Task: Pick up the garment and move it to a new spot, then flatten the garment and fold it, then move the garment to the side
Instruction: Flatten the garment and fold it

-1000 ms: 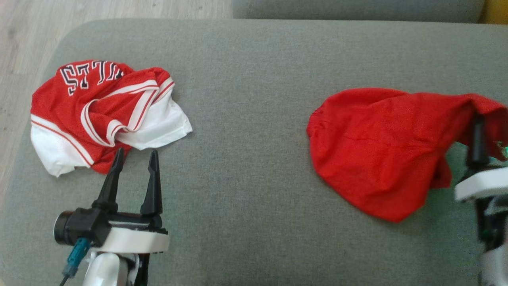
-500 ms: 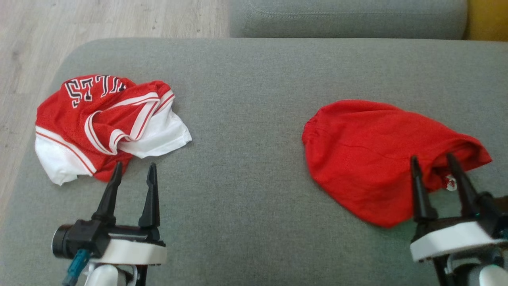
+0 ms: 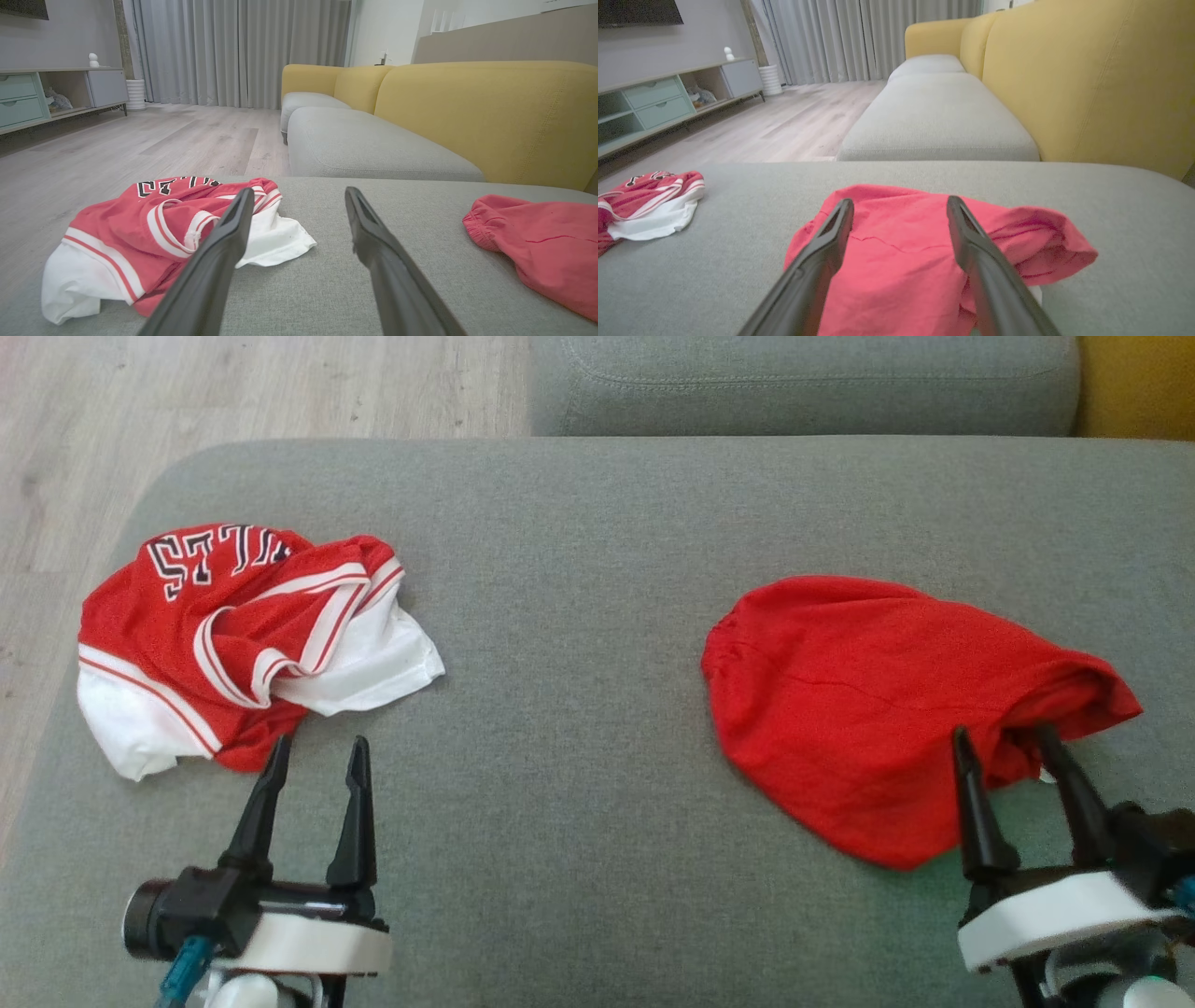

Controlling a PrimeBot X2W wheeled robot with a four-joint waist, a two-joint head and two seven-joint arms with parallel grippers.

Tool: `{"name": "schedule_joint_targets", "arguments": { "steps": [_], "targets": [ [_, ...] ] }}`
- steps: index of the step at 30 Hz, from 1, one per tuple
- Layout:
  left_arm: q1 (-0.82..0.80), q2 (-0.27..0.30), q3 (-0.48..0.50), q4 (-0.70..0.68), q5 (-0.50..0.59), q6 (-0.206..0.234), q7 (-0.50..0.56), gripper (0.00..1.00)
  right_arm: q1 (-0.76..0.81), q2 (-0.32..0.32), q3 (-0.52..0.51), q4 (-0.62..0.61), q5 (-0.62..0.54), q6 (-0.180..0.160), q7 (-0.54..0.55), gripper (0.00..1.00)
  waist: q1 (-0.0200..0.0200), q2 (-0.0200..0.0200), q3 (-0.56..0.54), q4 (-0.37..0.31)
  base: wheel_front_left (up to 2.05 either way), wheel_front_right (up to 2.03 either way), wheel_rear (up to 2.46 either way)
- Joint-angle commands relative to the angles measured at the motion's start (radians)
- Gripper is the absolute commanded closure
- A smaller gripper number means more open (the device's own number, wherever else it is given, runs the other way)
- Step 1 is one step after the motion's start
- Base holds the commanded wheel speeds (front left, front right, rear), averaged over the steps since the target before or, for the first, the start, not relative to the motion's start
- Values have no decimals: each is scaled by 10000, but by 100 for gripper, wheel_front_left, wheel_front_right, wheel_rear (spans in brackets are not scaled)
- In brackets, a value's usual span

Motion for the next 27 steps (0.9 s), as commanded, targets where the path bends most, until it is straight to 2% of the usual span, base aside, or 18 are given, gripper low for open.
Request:
{"name": "schedule_joint_targets", "arguments": {
  "steps": [1,6,10,18,19,20,21,27],
  "targets": [
    [-264,118,328,-325,47,-38,-95,0,-184,-66,185,-184,69,-7,205,0,0,0,24,-2,0,0,0],
    [-328,86,283,-331,37,-40,-95,0,113,-116,188,706,-95,-7,1236,0,0,0,150,27,0,0,0],
    [-464,58,242,-333,4,-43,-95,0,151,-368,575,1550,-33,-7,2080,0,0,0,387,84,0,0,0],
    [-807,-39,222,-299,-101,-49,-95,0,-669,-549,1010,2734,-17,-7,2635,0,0,0,946,269,0,0,0],
    [-843,-51,210,-287,-111,-50,-95,0,-735,-577,1094,2870,-1,-7,2761,21,0,0,985,299,0,0,0],
    [-877,-62,199,-272,-118,-51,-95,0,-816,-586,1202,2909,61,-7,2775,67,0,0,1020,330,0,0,0],
    [-907,-71,192,-258,-126,-51,-95,0,-874,-599,1293,2920,112,-7,2810,100,0,0,1041,352,0,0,0],
    [-911,-110,287,-196,-169,-54,-95,0,-1081,-749,2473,1726,545,-7,3204,100,0,0,1039,320,0,0,0]
  ]
}}
